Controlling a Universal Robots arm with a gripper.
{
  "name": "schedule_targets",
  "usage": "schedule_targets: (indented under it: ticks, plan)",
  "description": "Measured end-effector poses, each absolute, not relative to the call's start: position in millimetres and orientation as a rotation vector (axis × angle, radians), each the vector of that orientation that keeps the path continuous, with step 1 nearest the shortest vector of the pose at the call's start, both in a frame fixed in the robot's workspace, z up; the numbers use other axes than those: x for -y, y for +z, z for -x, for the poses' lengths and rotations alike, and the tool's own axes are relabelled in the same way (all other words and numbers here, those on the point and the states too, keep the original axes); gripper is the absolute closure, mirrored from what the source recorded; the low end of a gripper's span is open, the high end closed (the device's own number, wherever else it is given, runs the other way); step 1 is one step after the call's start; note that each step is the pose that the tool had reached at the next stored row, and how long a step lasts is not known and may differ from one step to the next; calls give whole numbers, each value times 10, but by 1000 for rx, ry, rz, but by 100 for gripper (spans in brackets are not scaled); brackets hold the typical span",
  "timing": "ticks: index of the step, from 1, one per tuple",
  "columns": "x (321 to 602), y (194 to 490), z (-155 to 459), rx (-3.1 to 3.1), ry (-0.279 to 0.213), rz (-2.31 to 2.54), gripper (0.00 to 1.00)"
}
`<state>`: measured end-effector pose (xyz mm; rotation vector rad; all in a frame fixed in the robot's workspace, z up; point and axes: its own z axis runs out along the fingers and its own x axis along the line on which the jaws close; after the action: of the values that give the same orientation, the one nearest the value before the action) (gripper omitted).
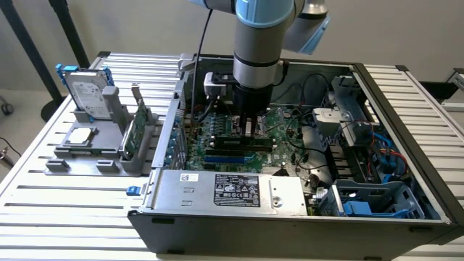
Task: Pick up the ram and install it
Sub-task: 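Insert the ram into the slot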
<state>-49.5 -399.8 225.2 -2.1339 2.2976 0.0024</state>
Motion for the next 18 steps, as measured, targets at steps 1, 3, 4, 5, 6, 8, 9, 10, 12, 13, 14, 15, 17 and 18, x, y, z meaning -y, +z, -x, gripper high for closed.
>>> schedule_targets:
  ticks: [1, 3, 4, 5, 6, 8, 9, 10, 12, 13, 14, 15, 17, 18]
  plan:
    - [3998, 2252, 495, -2296, 2, 2135, 86]
    - [3997, 2252, 495, -2294, 2, 2138, 86]
    - [3997, 2251, 495, -2293, 2, 2139, 86]
    - [3997, 2250, 494, -2291, 2, 2140, 86]
    - [3997, 2248, 495, -2290, 2, 2141, 86]
    - [3997, 2242, 495, -2288, 2, 2143, 86]
    - [3997, 2239, 494, -2288, 2, 2144, 86]
    - [3997, 2237, 494, -2287, 2, 2145, 86]
    - [3997, 2233, 494, -2285, 2, 2147, 86]
    - [3997, 2232, 493, -2284, 2, 2148, 86]
    - [3998, 2231, 493, -2283, 2, 2149, 86]
    - [3998, 2231, 493, -2283, 2, 2150, 86]
    - [3998, 2230, 493, -2282, 2, 2150, 85]
    - [3997, 2233, 492, -2282, 2, 2150, 85]
